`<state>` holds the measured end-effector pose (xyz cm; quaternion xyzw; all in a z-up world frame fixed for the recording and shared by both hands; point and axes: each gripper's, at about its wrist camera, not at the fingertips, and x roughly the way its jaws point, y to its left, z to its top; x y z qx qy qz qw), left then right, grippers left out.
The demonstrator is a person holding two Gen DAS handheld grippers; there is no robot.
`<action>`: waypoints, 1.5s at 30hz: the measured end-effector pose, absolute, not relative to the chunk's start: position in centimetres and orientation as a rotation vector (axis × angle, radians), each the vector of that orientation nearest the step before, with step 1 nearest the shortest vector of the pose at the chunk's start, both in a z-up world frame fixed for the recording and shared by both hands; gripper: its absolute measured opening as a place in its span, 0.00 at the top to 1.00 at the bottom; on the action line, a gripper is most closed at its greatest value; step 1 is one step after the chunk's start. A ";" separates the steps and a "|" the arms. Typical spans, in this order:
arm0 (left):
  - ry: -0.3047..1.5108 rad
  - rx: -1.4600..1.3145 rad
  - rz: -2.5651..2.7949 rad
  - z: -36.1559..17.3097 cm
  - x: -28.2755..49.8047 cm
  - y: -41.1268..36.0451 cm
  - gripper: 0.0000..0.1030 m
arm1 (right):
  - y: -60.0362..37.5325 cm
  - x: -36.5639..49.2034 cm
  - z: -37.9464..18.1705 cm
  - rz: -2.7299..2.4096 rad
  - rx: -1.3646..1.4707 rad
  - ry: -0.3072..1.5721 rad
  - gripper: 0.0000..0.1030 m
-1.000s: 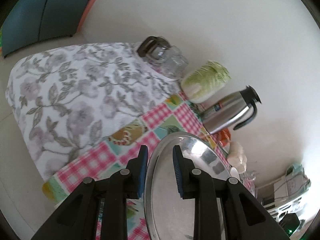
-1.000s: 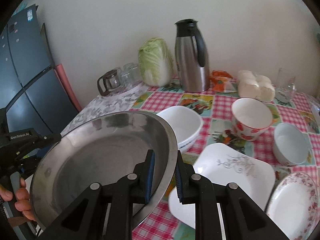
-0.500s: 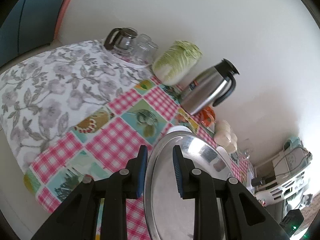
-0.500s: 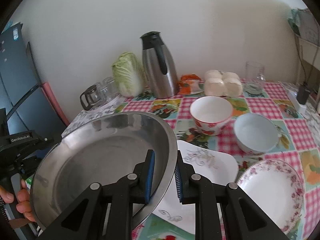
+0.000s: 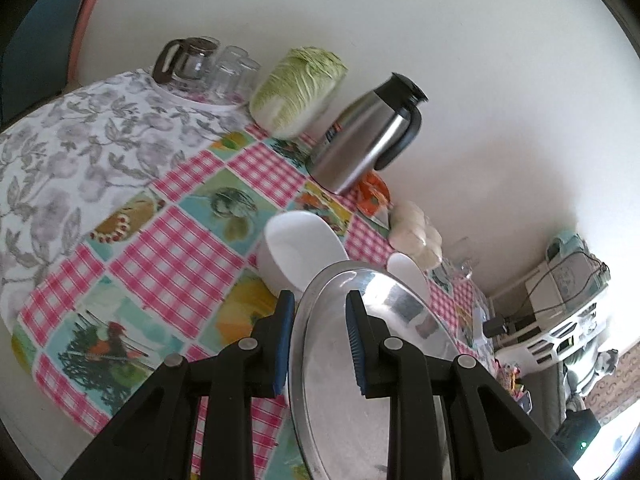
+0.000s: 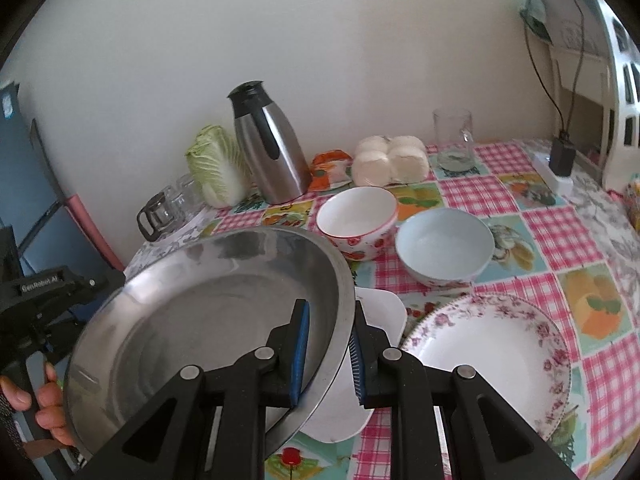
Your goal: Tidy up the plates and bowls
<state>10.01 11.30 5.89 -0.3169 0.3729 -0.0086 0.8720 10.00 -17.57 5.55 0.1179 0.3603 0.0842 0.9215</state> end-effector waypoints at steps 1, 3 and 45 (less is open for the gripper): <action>0.783 -0.658 -0.021 5.9 10.1 11.0 0.75 | -18.0 10.0 5.5 0.167 0.247 0.741 0.80; 0.789 -0.647 -0.021 5.8 10.5 10.4 0.75 | -18.4 10.0 5.5 0.155 0.242 0.743 0.80; 0.979 -0.587 0.008 -1.3 14.5 6.6 0.73 | -21.9 13.7 -0.1 0.125 0.263 0.822 0.80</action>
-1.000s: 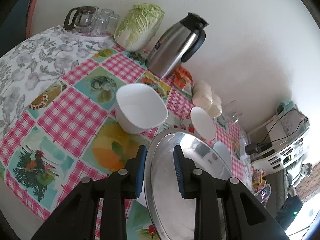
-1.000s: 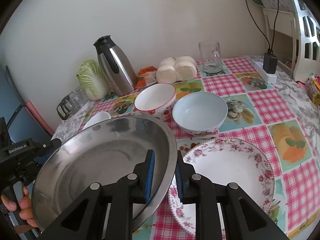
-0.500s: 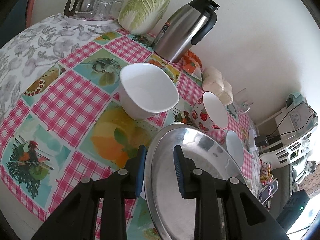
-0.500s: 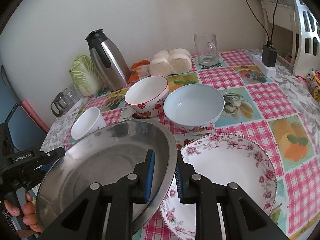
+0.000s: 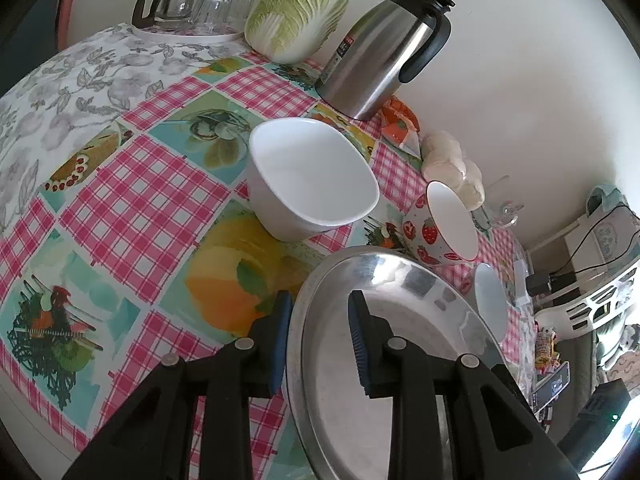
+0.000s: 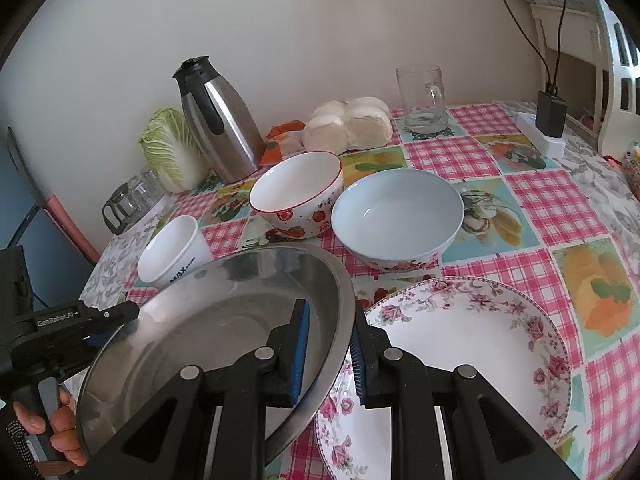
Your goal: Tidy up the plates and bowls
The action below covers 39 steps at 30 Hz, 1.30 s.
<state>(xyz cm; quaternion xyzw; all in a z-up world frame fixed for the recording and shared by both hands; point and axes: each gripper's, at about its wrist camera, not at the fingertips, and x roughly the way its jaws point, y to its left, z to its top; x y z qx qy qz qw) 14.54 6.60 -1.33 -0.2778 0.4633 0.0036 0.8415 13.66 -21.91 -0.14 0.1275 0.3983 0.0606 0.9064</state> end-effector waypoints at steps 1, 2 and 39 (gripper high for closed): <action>0.978 -0.589 0.009 -1.4 14.6 6.7 0.73 | -21.8 13.8 -0.2 0.126 0.261 0.823 0.80; 0.977 -0.590 0.010 -1.4 14.6 6.7 0.72 | -21.8 13.8 -0.3 0.126 0.260 0.823 0.80; 1.017 -0.586 0.032 -3.8 15.9 7.0 0.72 | -21.1 15.4 -3.1 0.097 0.222 0.891 0.79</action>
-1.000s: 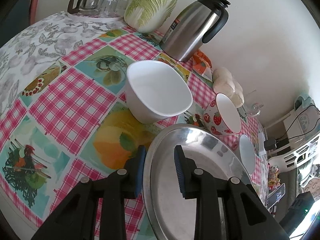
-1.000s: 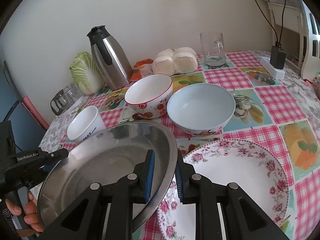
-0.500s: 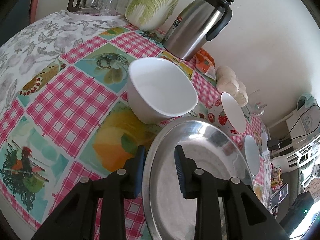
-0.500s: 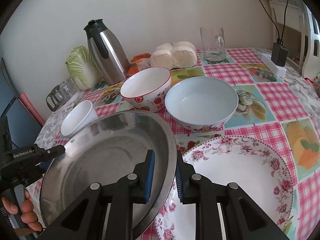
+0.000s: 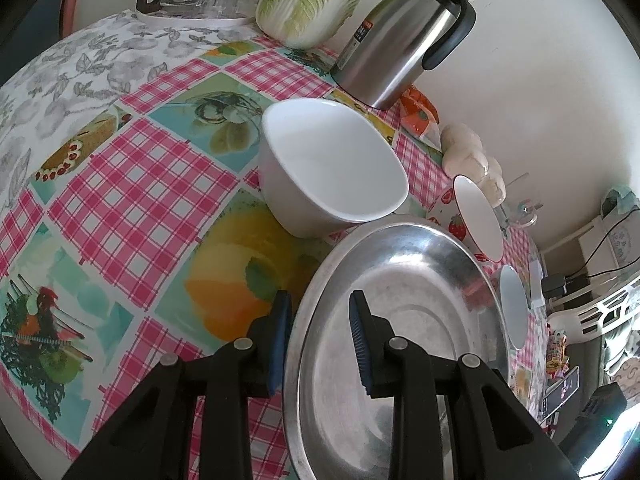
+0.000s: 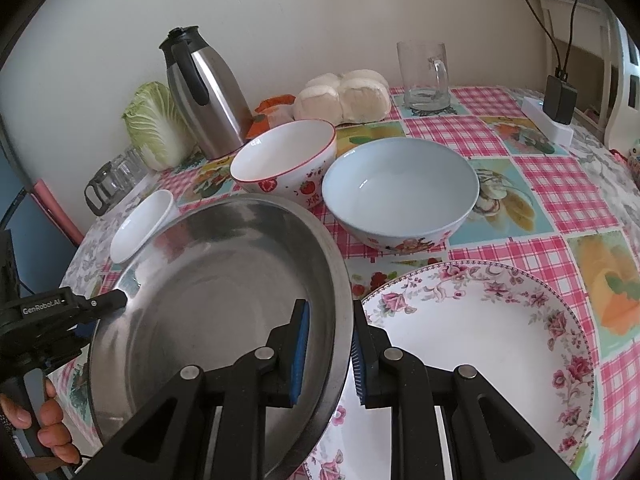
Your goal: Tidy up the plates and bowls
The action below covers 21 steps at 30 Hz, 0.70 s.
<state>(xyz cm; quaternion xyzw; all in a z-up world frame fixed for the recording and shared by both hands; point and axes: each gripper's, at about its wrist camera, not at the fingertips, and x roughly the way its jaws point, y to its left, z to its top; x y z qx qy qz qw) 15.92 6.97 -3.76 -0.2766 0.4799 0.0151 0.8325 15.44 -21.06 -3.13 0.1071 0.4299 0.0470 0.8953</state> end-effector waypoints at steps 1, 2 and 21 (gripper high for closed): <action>1.018 -0.583 0.035 -3.8 16.0 6.9 0.72 | -21.1 15.5 -3.2 0.096 0.222 0.894 0.79; 1.020 -0.580 0.037 -3.8 16.0 6.9 0.72 | -21.1 15.5 -3.2 0.097 0.223 0.893 0.79; 1.064 -0.568 0.042 -3.8 16.0 6.6 0.55 | -21.0 15.6 -3.0 0.107 0.220 0.916 0.71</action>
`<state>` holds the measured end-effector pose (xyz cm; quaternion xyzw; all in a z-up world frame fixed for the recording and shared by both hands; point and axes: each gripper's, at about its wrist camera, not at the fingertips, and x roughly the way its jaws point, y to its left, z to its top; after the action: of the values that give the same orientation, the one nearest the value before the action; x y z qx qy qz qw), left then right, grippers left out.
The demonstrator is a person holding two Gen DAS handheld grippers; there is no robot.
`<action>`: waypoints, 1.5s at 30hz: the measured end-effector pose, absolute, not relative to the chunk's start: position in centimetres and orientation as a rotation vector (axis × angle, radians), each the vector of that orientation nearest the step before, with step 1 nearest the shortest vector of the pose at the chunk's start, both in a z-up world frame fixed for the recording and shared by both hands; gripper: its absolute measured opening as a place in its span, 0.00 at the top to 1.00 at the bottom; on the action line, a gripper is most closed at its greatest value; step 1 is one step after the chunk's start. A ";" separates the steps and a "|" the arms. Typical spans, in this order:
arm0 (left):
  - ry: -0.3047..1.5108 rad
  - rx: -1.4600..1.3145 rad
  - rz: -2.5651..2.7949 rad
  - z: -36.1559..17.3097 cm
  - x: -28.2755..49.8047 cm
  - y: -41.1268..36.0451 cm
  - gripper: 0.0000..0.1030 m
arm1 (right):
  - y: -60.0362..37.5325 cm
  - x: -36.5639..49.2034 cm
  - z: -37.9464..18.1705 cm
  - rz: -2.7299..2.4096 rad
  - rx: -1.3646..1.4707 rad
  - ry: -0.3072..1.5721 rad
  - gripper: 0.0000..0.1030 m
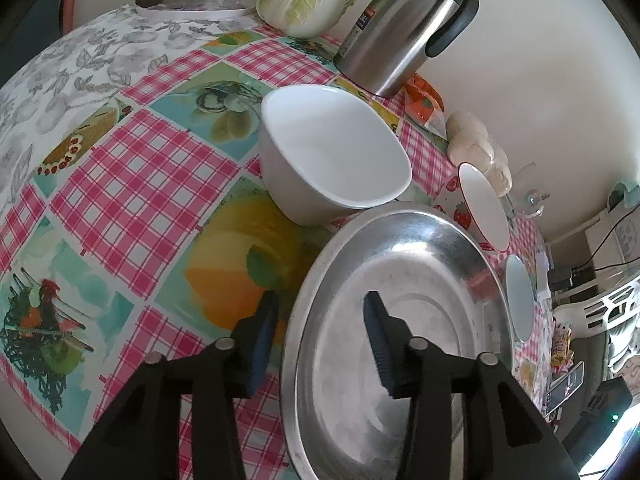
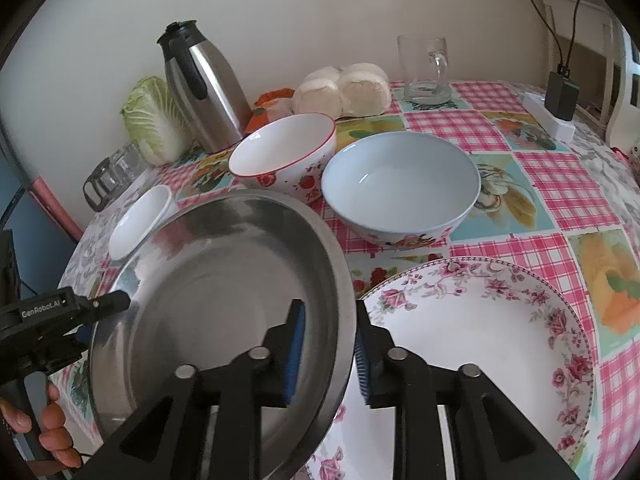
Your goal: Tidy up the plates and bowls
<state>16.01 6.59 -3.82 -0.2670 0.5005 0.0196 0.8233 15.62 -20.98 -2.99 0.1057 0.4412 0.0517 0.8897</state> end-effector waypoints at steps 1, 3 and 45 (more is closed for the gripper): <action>1.065 -0.563 0.042 -3.8 16.0 6.5 0.55 | -20.9 15.5 -2.8 0.110 0.219 0.913 0.69; 1.067 -0.554 0.042 -3.7 16.0 6.4 0.55 | -20.9 15.4 -2.4 0.110 0.215 0.906 0.68; 1.049 -0.425 0.082 -1.5 14.9 5.5 0.33 | -22.1 14.5 0.6 0.070 0.234 0.873 0.43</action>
<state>14.94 5.50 -1.46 -0.2013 0.4967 0.0390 0.8434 14.50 -22.15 0.57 0.1131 0.4217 0.0337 0.8990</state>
